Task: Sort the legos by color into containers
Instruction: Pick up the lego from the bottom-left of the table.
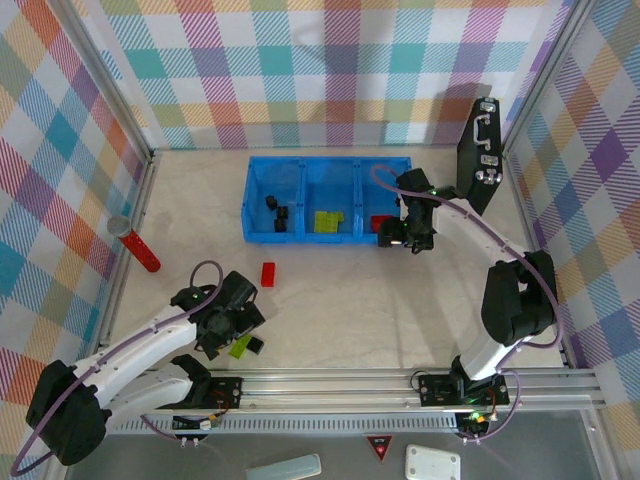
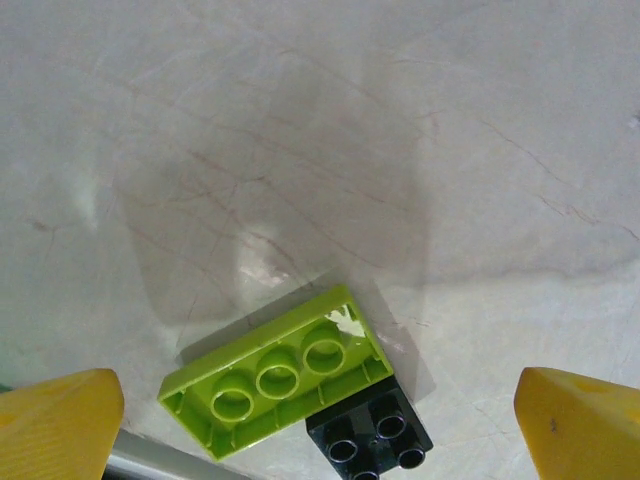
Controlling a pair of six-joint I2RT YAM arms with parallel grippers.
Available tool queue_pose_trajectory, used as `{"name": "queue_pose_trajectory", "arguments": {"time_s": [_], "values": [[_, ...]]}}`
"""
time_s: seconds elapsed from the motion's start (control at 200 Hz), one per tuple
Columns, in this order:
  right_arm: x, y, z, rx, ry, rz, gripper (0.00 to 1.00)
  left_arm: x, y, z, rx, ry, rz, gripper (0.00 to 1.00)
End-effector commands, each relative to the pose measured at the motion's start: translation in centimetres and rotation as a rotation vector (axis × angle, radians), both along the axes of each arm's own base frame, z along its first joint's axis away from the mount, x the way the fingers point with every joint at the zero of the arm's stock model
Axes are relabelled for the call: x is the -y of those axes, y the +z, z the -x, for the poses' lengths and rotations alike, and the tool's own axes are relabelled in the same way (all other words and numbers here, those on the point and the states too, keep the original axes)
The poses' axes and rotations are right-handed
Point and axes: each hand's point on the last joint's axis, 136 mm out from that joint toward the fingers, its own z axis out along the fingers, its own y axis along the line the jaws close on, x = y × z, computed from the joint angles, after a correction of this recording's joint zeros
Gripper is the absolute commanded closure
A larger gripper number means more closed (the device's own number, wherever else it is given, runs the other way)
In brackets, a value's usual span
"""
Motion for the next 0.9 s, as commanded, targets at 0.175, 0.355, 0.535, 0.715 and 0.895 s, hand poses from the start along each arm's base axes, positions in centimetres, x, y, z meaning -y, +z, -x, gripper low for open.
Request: {"name": "queue_pose_trajectory", "arguments": {"time_s": [0.175,0.355,0.535,0.715,0.895], "values": [[-0.2,0.7,0.7,0.006,0.008,-0.015,0.23,-0.3,-0.5,1.4,-0.072,0.332,0.044,0.0],[0.1,0.7,1.0,0.006,0.003,-0.003,0.23,-0.3,-1.1,2.0,-0.118,0.39,0.043,0.0],[0.2,0.7,1.1,0.006,0.002,0.0,0.23,0.7,-2.6,1.7,-0.131,0.387,0.083,0.0],[0.4,0.8,1.3,0.008,0.0,0.004,0.23,0.6,-4.2,1.8,-0.143,0.415,0.096,0.0],[0.6,0.6,1.5,0.004,0.001,0.013,0.23,0.0,-4.3,1.8,-0.128,0.418,0.089,0.12]]}}
